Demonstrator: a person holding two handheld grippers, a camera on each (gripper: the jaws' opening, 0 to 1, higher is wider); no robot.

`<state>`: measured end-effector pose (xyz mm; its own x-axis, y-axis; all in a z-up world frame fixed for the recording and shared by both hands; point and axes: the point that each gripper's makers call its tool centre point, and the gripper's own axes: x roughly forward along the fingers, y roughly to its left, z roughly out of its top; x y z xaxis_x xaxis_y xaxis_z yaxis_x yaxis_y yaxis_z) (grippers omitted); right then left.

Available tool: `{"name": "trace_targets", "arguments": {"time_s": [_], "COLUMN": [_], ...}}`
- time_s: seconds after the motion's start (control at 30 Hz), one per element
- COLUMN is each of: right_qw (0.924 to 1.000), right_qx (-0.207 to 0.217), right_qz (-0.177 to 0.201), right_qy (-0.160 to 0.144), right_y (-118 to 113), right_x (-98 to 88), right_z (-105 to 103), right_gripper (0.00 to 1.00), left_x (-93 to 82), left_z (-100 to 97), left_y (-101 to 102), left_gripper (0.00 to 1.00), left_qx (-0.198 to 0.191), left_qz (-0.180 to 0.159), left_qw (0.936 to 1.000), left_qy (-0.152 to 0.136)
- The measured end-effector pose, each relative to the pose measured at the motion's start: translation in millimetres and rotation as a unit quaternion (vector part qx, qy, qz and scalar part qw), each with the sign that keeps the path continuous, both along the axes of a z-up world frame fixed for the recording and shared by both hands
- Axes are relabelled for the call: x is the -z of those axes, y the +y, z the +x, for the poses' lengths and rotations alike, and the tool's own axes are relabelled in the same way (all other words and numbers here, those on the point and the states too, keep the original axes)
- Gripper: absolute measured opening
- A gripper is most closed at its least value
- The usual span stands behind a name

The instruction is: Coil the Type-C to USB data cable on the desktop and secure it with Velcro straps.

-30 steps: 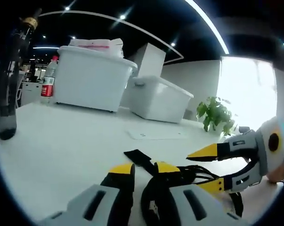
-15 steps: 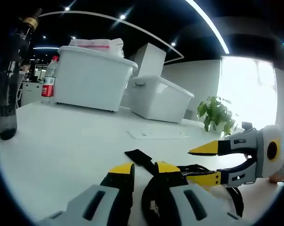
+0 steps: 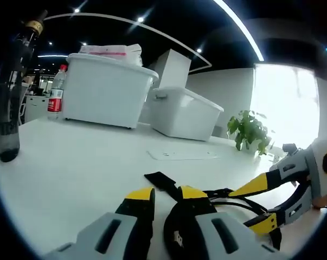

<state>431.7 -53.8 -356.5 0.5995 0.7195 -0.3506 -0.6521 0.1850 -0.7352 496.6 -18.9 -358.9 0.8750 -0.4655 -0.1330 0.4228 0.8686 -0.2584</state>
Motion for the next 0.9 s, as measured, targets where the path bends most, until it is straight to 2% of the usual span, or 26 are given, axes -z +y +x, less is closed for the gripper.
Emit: {"name": "trace_targets", "arguments": {"time_s": [0.1, 0.13, 0.2, 0.3, 0.33, 0.43, 0.5, 0.57, 0.63, 0.77, 0.9], "right_qw": [0.9994, 0.9995, 0.9991, 0.9989, 0.9984, 0.9983, 0.9975, 0.9949, 0.9922, 0.9919, 0.9918], "right_qx": [0.024, 0.03, 0.034, 0.04, 0.053, 0.055, 0.064, 0.073, 0.077, 0.066, 0.055], "right_qz": [0.024, 0.013, 0.011, 0.011, 0.018, 0.014, 0.001, -0.022, -0.033, -0.04, -0.049], "right_qy": [0.007, 0.003, -0.024, -0.02, -0.007, -0.009, -0.028, -0.067, -0.092, -0.101, -0.104], "right_y": [6.1, 7.1, 8.0, 5.9, 2.8, 0.5, -5.0, -11.7, -14.9, -11.5, -8.5], "right_x": [3.5, 7.0, 4.1, 5.5, 7.6, 7.1, 6.6, 3.3, 1.1, 3.1, 4.9], "right_z": [2.1, 2.4, 2.8, 2.3, 3.4, 4.4, 8.5, 15.9, 20.2, 19.0, 17.3], "right_gripper": [0.24, 0.23, 0.21, 0.2, 0.19, 0.19, 0.19, 0.19, 0.19, 0.15, 0.06], "left_x": [0.2, 0.3, 0.5, 0.5, 0.6, 0.7, 0.8, 2.1, 2.1, 2.3, 2.2], "left_z": [-0.5, -0.5, -0.6, -0.7, -0.7, -1.0, -0.7, 0.0, 0.3, -0.1, 0.5], "left_y": [-0.2, -0.2, -0.2, -0.1, -0.1, -0.1, 0.4, 2.0, 2.1, 2.0, 2.5], "left_gripper": [0.19, 0.19, 0.19, 0.19, 0.19, 0.19, 0.19, 0.19, 0.19, 0.19, 0.19], "left_qx": [-0.001, -0.001, -0.001, -0.001, -0.001, -0.001, -0.001, -0.003, -0.003, -0.002, -0.003], "left_qz": [-0.001, -0.001, -0.001, -0.002, -0.002, -0.002, -0.001, 0.004, 0.004, 0.005, 0.005], "left_qw": [1.0, 1.0, 1.0, 1.0, 1.0, 1.0, 1.0, 1.0, 1.0, 1.0, 1.0], "left_qy": [0.001, 0.001, 0.001, 0.001, 0.001, 0.001, 0.001, 0.002, 0.002, 0.001, 0.002]}}
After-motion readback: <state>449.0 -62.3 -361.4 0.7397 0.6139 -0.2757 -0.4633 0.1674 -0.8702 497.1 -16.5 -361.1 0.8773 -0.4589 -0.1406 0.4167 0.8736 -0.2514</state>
